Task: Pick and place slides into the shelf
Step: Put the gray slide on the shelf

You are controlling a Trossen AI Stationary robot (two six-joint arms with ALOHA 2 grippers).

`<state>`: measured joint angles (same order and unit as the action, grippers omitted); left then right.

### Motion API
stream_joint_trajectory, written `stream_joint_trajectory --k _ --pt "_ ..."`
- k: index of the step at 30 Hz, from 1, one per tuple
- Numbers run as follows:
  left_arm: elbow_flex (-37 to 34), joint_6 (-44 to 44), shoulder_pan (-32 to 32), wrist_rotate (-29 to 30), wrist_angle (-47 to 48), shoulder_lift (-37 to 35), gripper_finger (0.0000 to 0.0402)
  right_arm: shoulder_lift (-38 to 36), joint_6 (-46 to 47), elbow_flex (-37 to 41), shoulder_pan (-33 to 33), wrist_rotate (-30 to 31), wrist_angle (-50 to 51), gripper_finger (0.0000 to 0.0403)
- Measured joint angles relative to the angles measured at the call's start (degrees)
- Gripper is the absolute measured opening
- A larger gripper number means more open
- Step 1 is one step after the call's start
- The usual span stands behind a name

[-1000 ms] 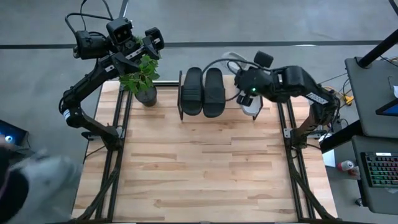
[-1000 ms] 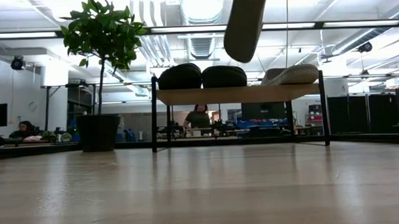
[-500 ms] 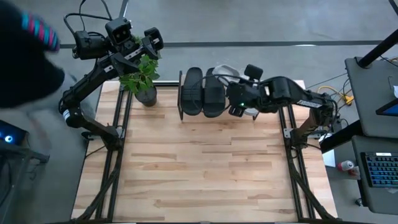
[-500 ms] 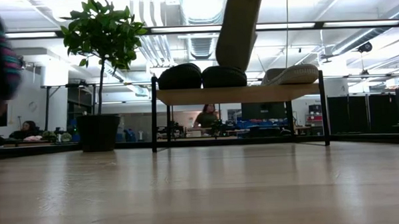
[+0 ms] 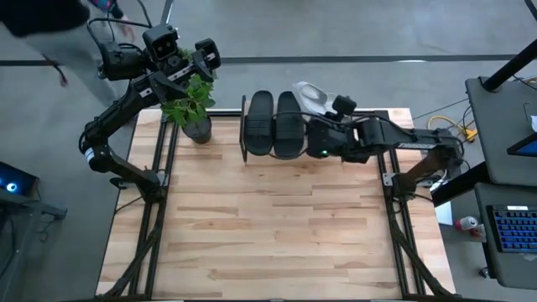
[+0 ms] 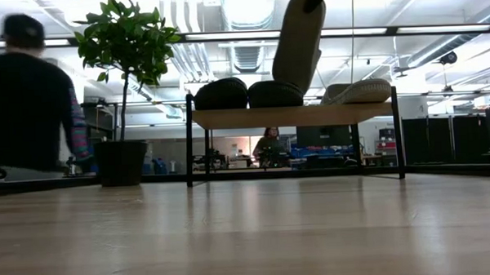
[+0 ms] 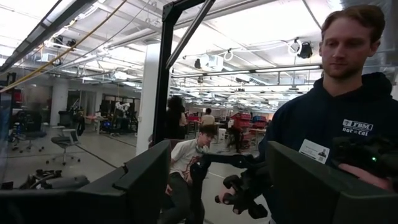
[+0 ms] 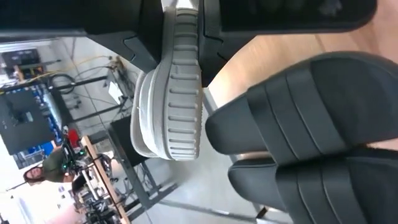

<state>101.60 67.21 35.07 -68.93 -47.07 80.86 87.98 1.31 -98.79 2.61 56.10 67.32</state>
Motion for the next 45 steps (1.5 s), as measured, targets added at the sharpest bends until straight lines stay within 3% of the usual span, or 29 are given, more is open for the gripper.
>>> stream_joint_trajectory --k 5,11,25,33,45 --pt "0.0 0.0 0.0 0.0 0.0 0.0 0.0248 -5.7 0.8 10.2 0.4 0.9 -8.0 0.0044" --pt "0.0 0.0 0.0 0.0 -0.1 0.1 0.0247 -8.1 1.7 17.6 0.8 2.4 -10.5 0.0044" --pt "0.0 0.0 0.0 0.0 0.0 0.2 0.0247 -8.1 -4.6 25.8 0.7 2.7 -21.5 0.0044" --pt "0.0 0.0 -0.6 0.2 0.1 0.2 0.0247 -8.1 -9.0 27.4 -0.1 5.2 -21.7 0.0044" --pt "0.0 1.2 -1.4 0.4 0.1 0.2 0.0247 -8.2 -8.7 32.3 -0.5 3.8 -23.5 0.0044"
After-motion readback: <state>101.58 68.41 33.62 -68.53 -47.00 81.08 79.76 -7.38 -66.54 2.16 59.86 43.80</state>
